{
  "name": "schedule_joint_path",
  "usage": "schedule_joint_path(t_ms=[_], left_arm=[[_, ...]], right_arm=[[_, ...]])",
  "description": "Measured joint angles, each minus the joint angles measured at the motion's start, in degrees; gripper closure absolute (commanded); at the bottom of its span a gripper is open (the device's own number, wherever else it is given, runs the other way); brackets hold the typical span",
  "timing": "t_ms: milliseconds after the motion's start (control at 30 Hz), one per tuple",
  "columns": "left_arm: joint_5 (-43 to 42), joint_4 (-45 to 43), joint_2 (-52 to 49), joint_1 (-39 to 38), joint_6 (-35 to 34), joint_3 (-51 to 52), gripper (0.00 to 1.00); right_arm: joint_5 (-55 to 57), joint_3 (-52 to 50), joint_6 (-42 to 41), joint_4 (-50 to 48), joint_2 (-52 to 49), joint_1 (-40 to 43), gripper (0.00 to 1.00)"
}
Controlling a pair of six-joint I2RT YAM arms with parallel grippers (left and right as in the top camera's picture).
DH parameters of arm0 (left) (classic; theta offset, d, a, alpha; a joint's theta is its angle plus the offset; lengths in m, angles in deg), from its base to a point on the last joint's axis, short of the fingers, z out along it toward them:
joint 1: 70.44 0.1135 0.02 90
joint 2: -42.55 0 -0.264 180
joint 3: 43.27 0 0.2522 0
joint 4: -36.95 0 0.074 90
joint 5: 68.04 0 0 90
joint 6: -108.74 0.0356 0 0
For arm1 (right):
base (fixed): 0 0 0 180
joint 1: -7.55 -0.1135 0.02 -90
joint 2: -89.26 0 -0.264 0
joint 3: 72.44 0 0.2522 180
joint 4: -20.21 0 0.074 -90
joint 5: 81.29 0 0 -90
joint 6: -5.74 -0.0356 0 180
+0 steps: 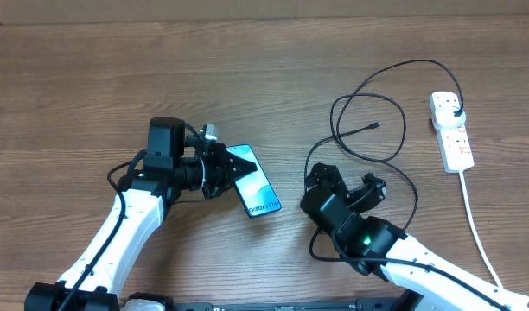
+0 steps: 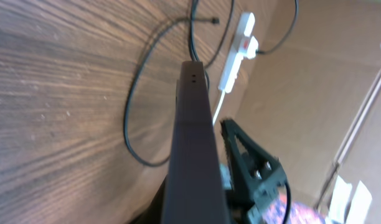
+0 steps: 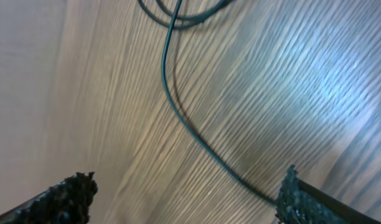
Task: Plug charger to phone and switch on socket
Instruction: 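Move the right gripper to the black USB-C cable end and grasp it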
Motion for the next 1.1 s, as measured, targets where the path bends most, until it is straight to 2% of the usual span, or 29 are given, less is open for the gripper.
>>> schedule_joint_path(t_ms=[167,433,633,767,833,1100], left_arm=[[-3.1,3.5,0.0,0.0,2.6,0.0,0.96],[-2.4,5.0,0.0,0.0,5.3,0.0,0.96],[-0.7,5.0,0.0,0.0,5.5,0.0,0.96],[0.0,5.3,0.0,0.0,5.6,0.0,0.96],[0.1,5.7,0.0,0.0,5.6,0.0,0.96],[0.2,7.6,0.0,0.0,5.6,0.0,0.96]], right_arm=[[-5.3,3.1,9.6,2.1,-0.3,7.0,0.23],[-15.1,15.3,23.6,10.6,-2.5,24.7,0.31],[-21.3,27.8,32.9,19.1,-15.8,36.3,0.33],[-23.0,37.6,36.3,23.4,-27.1,38.4,0.34],[-24.0,41.6,37.3,23.6,-32.5,38.5,0.39],[-25.7,43.9,36.8,21.9,-42.0,38.4,0.42]])
